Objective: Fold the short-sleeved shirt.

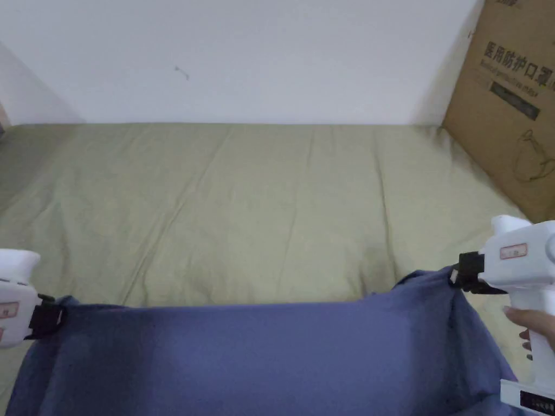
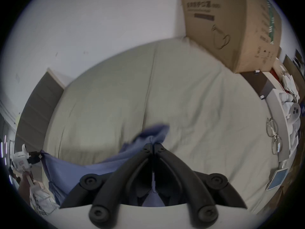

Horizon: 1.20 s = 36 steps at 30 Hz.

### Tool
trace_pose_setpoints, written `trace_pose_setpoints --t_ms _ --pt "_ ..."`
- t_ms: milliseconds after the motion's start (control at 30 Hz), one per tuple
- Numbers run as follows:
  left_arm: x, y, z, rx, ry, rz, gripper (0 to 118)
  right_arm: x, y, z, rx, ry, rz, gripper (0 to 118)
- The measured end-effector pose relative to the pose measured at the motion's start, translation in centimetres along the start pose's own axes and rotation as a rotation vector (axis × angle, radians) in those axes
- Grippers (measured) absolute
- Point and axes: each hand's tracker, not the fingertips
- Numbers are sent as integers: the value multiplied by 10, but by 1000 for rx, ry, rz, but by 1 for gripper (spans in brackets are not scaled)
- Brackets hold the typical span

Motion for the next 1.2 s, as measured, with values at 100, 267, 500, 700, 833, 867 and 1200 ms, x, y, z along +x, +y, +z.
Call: trace_pose_setpoints --t_ms 100,267,500,700,833,867,1200 --pt "-7 20 15 100 -18 53 0 -8 14 18 39 -26 6 0" --pt "-4 27 33 121 -40 25 0 -11 8 52 116 -16 -14 0" --pt "-2 -77 66 19 -135 42 0 35 -119 112 15 56 -71 0" --pt "2 -190 50 -80 -206 102 3 75 -233 107 -144 -7 -128 0" --pt "5 -205 46 -21 -176 138 53 67 -237 94 -90 4 -114 33" --pt "2 -195 53 0 -176 163 92 62 -230 97 -78 -4 -82 69" --pt "42 -131 195 503 -187 188 113 -43 -185 220 403 129 164 118"
